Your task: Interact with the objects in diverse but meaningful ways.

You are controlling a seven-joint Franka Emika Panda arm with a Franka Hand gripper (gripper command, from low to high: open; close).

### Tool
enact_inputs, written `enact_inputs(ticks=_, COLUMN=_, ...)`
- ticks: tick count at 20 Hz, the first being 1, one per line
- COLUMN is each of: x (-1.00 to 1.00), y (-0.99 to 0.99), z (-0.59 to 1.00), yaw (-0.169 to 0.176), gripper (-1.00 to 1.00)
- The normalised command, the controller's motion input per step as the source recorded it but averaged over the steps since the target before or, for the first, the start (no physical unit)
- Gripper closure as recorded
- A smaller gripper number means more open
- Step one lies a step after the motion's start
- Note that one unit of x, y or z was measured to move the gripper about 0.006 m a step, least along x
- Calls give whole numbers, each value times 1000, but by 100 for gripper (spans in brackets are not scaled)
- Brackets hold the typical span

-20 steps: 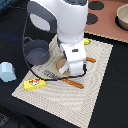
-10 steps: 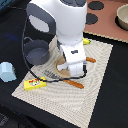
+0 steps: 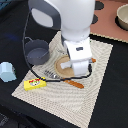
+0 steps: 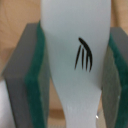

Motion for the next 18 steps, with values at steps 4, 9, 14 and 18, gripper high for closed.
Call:
enact_inputs(ticks=4, x=-479, y=101, z=251, yaw=53, gripper=100)
enact_inputs(ticks=9, x=-768, y=225, z=487, yaw=87, gripper=100)
enact_inputs(ticks=14, x=-869, y=421, z=413, yaw=113, gripper=100)
enact_inputs(ticks=18, x=-743, y=592, z=349, yaw=95, gripper=100)
